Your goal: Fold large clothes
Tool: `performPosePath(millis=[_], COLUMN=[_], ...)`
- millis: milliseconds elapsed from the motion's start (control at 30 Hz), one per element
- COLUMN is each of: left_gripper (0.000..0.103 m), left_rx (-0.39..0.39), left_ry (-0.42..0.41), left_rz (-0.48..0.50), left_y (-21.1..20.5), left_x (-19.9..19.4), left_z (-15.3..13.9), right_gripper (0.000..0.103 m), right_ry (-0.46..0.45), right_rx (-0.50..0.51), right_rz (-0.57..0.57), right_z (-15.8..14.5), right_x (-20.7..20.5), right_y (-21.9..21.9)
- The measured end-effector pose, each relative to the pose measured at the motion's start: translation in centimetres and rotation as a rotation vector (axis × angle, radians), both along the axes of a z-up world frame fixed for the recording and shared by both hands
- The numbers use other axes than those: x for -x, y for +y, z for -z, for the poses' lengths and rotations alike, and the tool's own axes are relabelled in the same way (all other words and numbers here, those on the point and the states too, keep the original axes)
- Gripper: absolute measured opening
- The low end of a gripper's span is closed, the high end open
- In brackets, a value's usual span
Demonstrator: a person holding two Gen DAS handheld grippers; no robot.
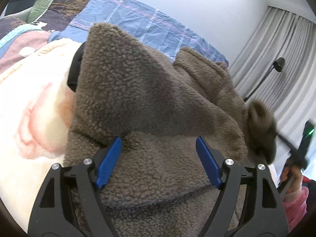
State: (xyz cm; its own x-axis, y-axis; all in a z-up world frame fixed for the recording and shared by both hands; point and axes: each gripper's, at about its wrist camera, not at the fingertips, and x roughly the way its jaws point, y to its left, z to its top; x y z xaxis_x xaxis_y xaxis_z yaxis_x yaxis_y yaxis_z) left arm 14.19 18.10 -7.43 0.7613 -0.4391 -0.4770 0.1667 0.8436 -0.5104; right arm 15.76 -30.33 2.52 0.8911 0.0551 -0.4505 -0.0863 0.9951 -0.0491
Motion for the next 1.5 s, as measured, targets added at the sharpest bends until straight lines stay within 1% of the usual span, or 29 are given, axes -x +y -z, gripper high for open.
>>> performPosePath(millis=[67, 167, 267, 333, 400, 500, 533, 567, 600, 667, 700, 733, 767, 833, 900, 933, 967, 1000, 1033, 1067, 1133, 1167, 1200, 1267, 1367, 1400, 1433, 1467, 1500], left_gripper=[0.082, 0.087, 0.093, 0.095, 0.096, 0.096, 0.096, 0.091, 0.067, 0.026, 0.023, 0.022, 0.021, 0.021, 0.022, 0.023, 0.026, 0.033, 0.037, 0.044, 0.048, 0.049, 0.054, 0.062, 0.066, 0.062, 0.053, 0.031, 0.031], left_rx=[0.050, 0.179, 0.238, 0.263, 0.292, 0.309, 0.293, 0.276, 0.253, 0.185, 0.162, 0.143, 0.104, 0.051, -0.038, -0.101, -0.201, -0.292, -0.385, -0.430, -0.459, -0.455, -0.439, -0.411, -0.392, -0.392, -0.396, -0.399, -0.408], left_ry=[-0.027, -0.083, -0.103, -0.096, -0.051, 0.016, 0.036, 0.046, 0.048, 0.031, 0.009, -0.020, -0.089, -0.205, -0.353, -0.409, -0.451, -0.462, -0.440, -0.383, -0.251, -0.160, -0.105, -0.072, -0.081, -0.084, -0.088, -0.096, -0.102], left_rz=[0.060, 0.179, 0.244, 0.274, 0.305, 0.339, 0.347, 0.346, 0.344, 0.341, 0.333, 0.318, 0.299, 0.264, 0.195, 0.162, 0.111, 0.064, 0.026, 0.015, 0.022, 0.026, 0.023, 0.014, -0.014, -0.009, -0.003, 0.023, 0.034], left_y=[-0.2, -0.5, -1.2, -1.7, -2.4, -3.7, -4.6, -5.2, -5.9, -7.4, -7.7, -7.7, -7.6, -6.7, -5.1, -4.6, -4.2, -4.1, -3.8, -3.6, -3.4, -3.0, -2.8, -2.2, -2.0, -2.1, -1.7, -2.0, -2.3], left_x=[0.4, 1.4, 1.9, 1.7, 0.7, -0.8, -1.5, -2.0, -2.4, -3.0, -3.0, -2.9, -2.1, -0.3, 2.5, 3.5, 4.6, 5.0, 4.9, 4.1, 2.5, 1.6, 0.9, 0.9, 0.2, 0.0, 0.4, 0.3, 0.2], left_z=[-0.5, -1.6, -2.2, -2.3, -2.1, -1.8, -1.9, -1.9, -2.0, -3.0, -3.9, -4.6, -6.5, -9.0, -11.5, -12.1, -12.2, -11.7, -10.5, -9.1, -6.2, -4.1, -2.4, -1.2, -1.8, -2.1, -2.2, -2.5, -3.0], right_gripper=[0.011, 0.011, 0.011, 0.011, 0.011, 0.011, 0.011, 0.011, 0.011, 0.016, 0.017, 0.025, 0.033, 0.038, 0.049, 0.056, 0.059, 0.060, 0.060, 0.060, 0.060, 0.060, 0.060, 0.060, 0.060, 0.060, 0.060, 0.060, 0.060], right_ry=[-0.065, -0.041, 0.053, 0.123, 0.196, 0.203, 0.189, 0.179, 0.168, 0.151, 0.141, 0.114, 0.091, 0.033, -0.016, -0.038, -0.044, -0.036, -0.010, 0.047, 0.178, 0.249, 0.297, 0.325, 0.292, 0.298, 0.311, 0.319, 0.322], right_rx=[-0.082, -0.153, -0.157, -0.124, -0.096, -0.034, -0.019, -0.013, -0.011, 0.000, 0.022, 0.044, 0.044, 0.009, -0.035, -0.053, -0.056, -0.051, -0.048, -0.051, -0.080, -0.122, -0.165, -0.241, -0.183, -0.168, -0.178, -0.195, -0.218], right_rz=[-0.101, -0.307, -0.470, -0.517, -0.538, -0.553, -0.558, -0.562, -0.571, -0.579, -0.572, -0.560, -0.556, -0.538, -0.508, -0.460, -0.421, -0.349, -0.286, -0.205, -0.094, -0.056, -0.032, -0.016, 0.047, 0.068, 0.080, 0.083, 0.089], right_z=[-2.8, -3.4, -0.2, 2.6, 5.2, 6.4, 6.4, 5.9, 5.4, 5.1, 4.7, 4.1, 3.9, 2.5, 1.0, 0.6, 0.7, 1.0, 1.7, 3.0, 5.9, 7.9, 9.3, 10.1, 9.4, 9.5, 9.8, 10.1, 10.2], right_x=[0.8, 0.9, 0.4, -0.2, -0.2, 0.7, 0.8, 1.5, 1.6, 2.6, 3.2, 3.6, 3.7, 4.7, 5.4, 5.6, 5.5, 5.2, 4.6, 3.5, 1.4, 0.4, -0.1, -0.6, -0.6, -0.7, -0.9, -1.0, -1.0], right_y=[1.2, 4.7, 9.3, 11.9, 13.5, 14.4, 14.5, 14.4, 14.3, 14.8, 14.4, 13.8, 14.3, 12.2, 9.1, 7.1, 6.0, 4.4, 3.1, 1.5, -0.9, -2.2, -3.1, -4.2, -4.1, -4.0, -4.2, -4.4, -4.8])
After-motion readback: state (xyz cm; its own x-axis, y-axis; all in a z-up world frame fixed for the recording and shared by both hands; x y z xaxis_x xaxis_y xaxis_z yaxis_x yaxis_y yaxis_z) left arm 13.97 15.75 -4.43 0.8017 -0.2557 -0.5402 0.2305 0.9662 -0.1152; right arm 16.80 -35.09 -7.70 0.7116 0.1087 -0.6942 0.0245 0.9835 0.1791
